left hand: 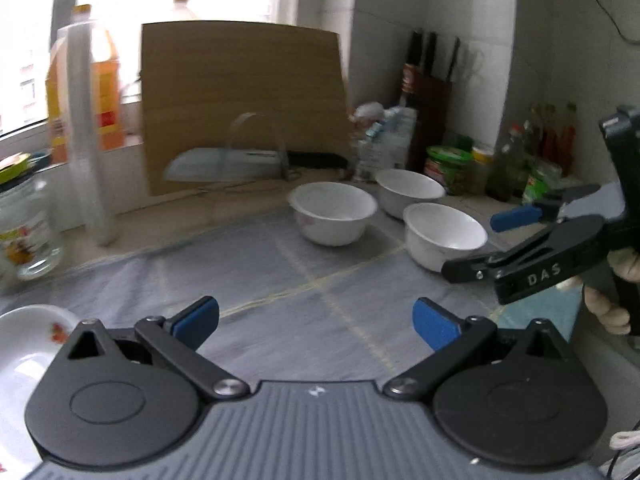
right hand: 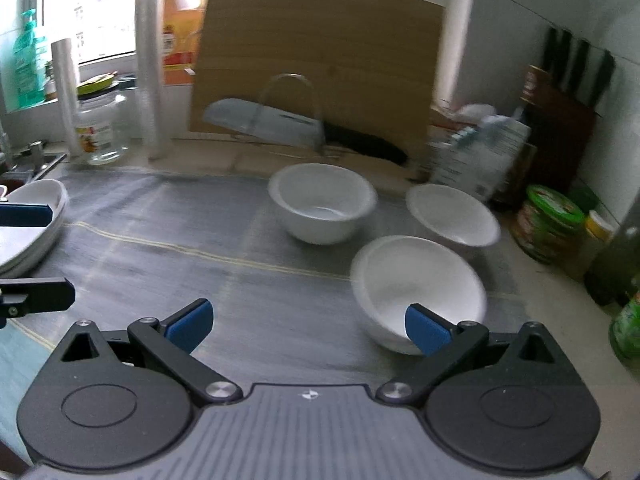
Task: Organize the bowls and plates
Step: 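Move the right tool toward the white bowls on the mat, then close the right tool on the rim of the nearest white bowl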
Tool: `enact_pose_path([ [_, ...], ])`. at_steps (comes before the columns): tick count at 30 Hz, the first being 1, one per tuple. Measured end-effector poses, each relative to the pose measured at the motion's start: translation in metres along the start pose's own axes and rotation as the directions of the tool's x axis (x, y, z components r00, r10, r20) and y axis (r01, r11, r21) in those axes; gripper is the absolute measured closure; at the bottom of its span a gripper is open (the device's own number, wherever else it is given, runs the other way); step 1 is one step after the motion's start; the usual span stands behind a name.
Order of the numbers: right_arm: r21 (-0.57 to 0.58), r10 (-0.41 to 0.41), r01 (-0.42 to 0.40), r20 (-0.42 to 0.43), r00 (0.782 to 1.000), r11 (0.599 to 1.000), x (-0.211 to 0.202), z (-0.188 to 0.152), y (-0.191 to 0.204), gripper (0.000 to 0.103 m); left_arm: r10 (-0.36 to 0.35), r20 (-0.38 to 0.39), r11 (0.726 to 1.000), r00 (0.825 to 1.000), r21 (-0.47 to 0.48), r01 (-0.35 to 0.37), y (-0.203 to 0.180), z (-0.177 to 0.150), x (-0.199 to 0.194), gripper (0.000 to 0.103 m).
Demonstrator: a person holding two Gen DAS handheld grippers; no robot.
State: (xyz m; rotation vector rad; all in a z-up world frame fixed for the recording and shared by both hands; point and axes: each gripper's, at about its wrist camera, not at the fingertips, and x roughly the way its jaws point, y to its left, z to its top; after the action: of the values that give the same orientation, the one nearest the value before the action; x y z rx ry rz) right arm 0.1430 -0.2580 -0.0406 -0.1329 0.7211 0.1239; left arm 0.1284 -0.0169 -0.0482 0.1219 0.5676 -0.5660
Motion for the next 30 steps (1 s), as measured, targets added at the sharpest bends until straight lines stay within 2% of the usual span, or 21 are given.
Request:
enact_pose_path([
  [9,0.003,0.045,-0.045,-0.017,0.999,0.999,0.005,-0.006,-0.079,0.0,-0.01,0.0,1.0,1.0,0.005,0.01,-0.076,0.014,0.057,0.001],
  [17,0.042,0.118,-0.117,-0.021,0.993,0.992,0.022,-0.005,-0.128,0.0,0.002,-0.031,1.0,1.0,0.014,-0.002,-0.11,0.017,0.104,0.001],
  [23,0.063,0.205,-0.203,-0.036,0.978,0.977,0.041,0.001,-0.144,0.0,0.019,-0.043,0.999,0.999,0.038,-0.018,-0.127,0.021,0.131,0.001],
  [30,0.052,0.262,-0.259,-0.053,0.964,0.964,0.062,0.01,-0.15,0.0,0.013,-0.052,0.997,0.999,0.074,-0.009,-0.141,0.022,0.154,0.001],
])
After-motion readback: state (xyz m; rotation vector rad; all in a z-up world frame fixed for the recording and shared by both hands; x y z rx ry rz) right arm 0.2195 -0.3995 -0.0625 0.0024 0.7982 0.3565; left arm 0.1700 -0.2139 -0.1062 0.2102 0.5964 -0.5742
